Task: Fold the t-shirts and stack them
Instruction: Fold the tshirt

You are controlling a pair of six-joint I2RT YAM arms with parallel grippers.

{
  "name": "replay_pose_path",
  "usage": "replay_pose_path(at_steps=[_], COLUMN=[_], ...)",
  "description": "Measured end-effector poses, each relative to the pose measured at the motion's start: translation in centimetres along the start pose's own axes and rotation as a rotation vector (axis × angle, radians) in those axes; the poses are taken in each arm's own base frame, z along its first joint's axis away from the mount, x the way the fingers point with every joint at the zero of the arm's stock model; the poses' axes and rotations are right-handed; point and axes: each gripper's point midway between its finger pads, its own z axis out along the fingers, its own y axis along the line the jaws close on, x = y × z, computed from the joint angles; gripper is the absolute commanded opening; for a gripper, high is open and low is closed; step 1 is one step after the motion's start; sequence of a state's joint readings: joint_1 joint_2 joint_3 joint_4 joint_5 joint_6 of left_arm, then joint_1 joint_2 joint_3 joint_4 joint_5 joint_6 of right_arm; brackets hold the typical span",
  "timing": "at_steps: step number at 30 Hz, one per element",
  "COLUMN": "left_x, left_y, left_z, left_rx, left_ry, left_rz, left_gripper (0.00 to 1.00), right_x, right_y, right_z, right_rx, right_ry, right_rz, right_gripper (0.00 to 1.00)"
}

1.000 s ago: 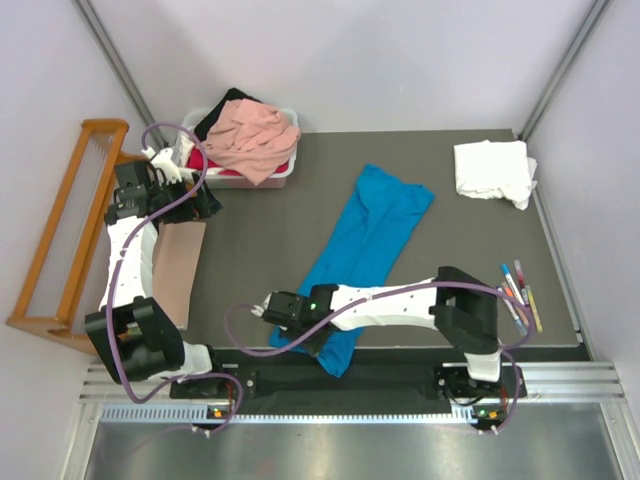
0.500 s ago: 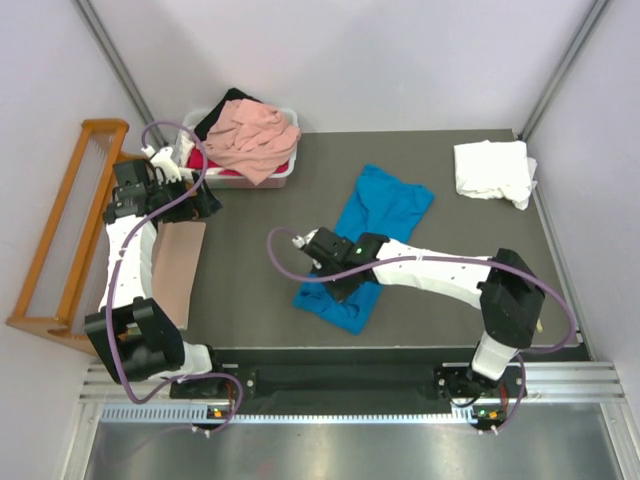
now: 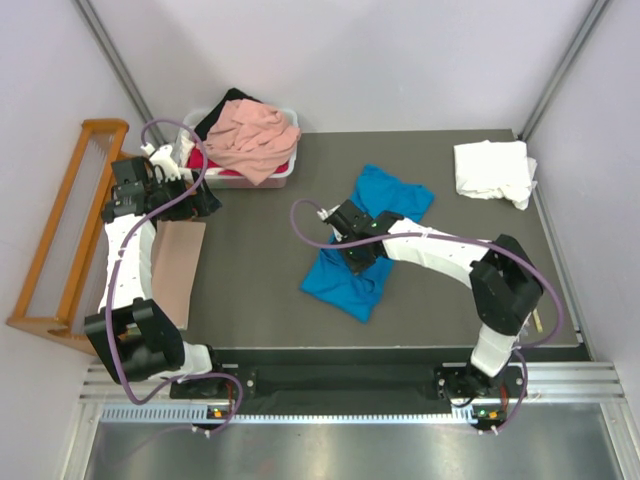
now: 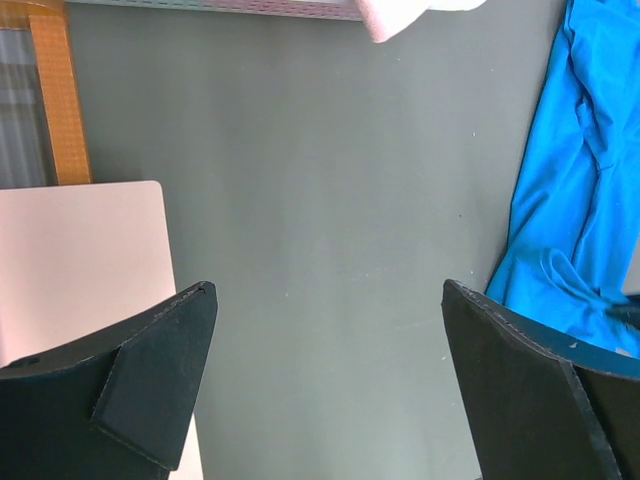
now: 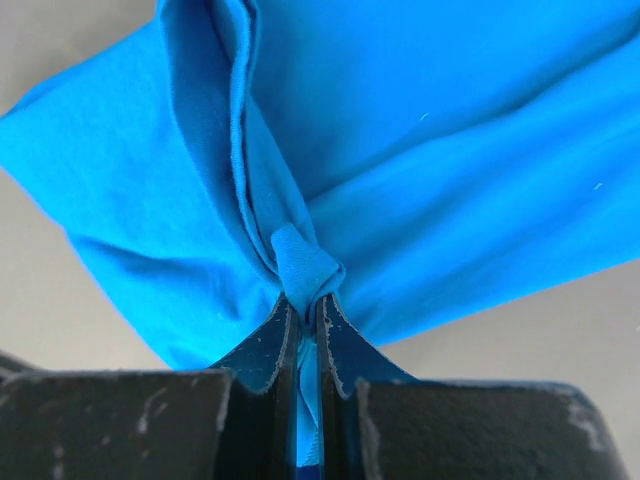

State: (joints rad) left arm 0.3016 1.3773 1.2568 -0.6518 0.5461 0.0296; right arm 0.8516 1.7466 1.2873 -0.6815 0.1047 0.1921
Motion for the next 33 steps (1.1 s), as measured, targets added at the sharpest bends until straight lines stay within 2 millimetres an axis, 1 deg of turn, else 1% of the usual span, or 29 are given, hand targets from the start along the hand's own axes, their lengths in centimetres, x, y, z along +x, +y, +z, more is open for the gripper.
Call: replay_pose_path(at_steps=[3,9,18,21,25,28,30,33], left_x=[0.0,0.1,0.2,0.2,0.2,0.3,0.5,0.5], left_y=[-0.1,-0.1,-0.1,-0.1,-0.1,-0.1,-0.1,-0.1], left_z=[0.0,0.2,0.2,0.2,0.2,0.2,0.2,0.2], left_rx=[0.005,0.013,0.015,0.015,0.015,0.015,0.016,0.016], left_ry=[0.0,0.006,0.007,0.007,0.009,0.014,0.019,0.021], left_rz=[-0.001,-0.004,-0.004,-0.003,0.004,0.01,0.011,0.014], left_gripper=[0.99,0.99,0.99,0.99,0.99,0.99,0.99,0.99], right_x=[-0.7,-1.9,-4.8,-4.8,-4.4,-4.0,-3.6,-2.9], right_y=[-1.0,-2.8,-4.3,-5.1,-6.5,-7.6,-8.2,-8.9], right_z=[0.6,1.2,0.4,0.7,2.0,3.1,3.9,5.0], right_rx=[0.01,0.027,0.037,0.045,0.064,0.077,0.084,0.091], right_ry=[0.0,-0.013,-0.082,-0.078,-0.052,-0.031,-0.013,0.016], right_rz=[0.011,0.04,0.074,0.089,0.12,0.141,0.153,0.162], right_gripper=[0.0,0.0,0.0,0.0,0.0,0.06,0.07,0.25])
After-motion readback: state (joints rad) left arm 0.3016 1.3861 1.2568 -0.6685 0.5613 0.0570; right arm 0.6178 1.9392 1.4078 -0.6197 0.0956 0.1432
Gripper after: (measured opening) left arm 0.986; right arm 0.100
